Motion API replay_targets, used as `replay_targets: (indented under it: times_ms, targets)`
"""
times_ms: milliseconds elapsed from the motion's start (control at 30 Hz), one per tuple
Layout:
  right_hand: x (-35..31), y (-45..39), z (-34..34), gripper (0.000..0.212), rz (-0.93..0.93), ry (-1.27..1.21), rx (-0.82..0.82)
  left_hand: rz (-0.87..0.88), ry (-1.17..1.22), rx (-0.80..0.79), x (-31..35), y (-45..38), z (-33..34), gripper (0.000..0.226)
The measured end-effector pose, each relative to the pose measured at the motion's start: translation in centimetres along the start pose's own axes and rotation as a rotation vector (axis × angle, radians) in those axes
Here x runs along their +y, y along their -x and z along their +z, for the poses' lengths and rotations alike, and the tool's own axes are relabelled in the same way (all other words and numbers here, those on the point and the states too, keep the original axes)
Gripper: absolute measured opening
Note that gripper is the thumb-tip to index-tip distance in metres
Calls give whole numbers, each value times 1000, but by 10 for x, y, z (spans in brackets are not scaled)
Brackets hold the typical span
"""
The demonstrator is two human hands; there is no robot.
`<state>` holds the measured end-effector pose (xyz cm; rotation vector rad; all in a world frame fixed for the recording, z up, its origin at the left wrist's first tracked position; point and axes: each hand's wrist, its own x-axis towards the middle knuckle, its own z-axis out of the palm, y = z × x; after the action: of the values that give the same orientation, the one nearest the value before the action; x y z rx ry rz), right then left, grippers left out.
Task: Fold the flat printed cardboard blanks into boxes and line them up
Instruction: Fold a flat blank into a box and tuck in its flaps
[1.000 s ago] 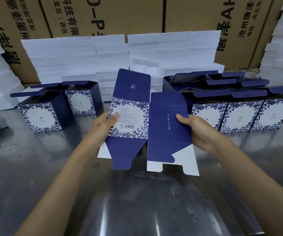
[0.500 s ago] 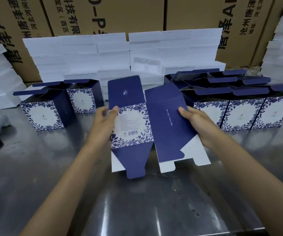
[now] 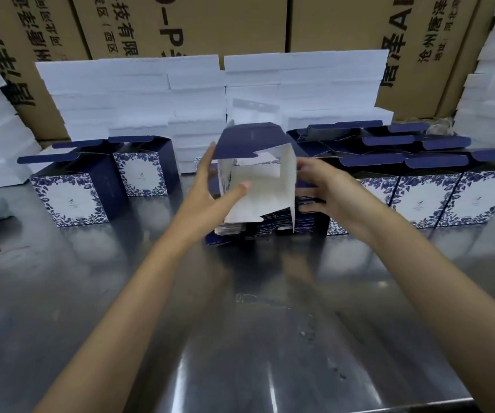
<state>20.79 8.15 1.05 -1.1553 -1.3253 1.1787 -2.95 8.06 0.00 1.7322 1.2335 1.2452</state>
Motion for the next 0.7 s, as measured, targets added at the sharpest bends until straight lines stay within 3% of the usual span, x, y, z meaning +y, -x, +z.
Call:
replay_targets:
  times_ms: [167,333,433,533,700]
  targets:
    - [15,7,5,46,-67,163,-40,82,-163,130,12,-11,-9,86]
    - [17,0,4,68,-65,183,-56,154,-94,214,24,-26,-11,24]
    - [20,-8,3,76,-75,191,-61,194,-28,170,29,-29,-8,16]
    - [20,-17,10,71,-111,210,-34,242,-45,100,34,-27,-4,16]
    - [26,-34,25,48,-210,287,183,258,-104,81,36,-29,-1,14]
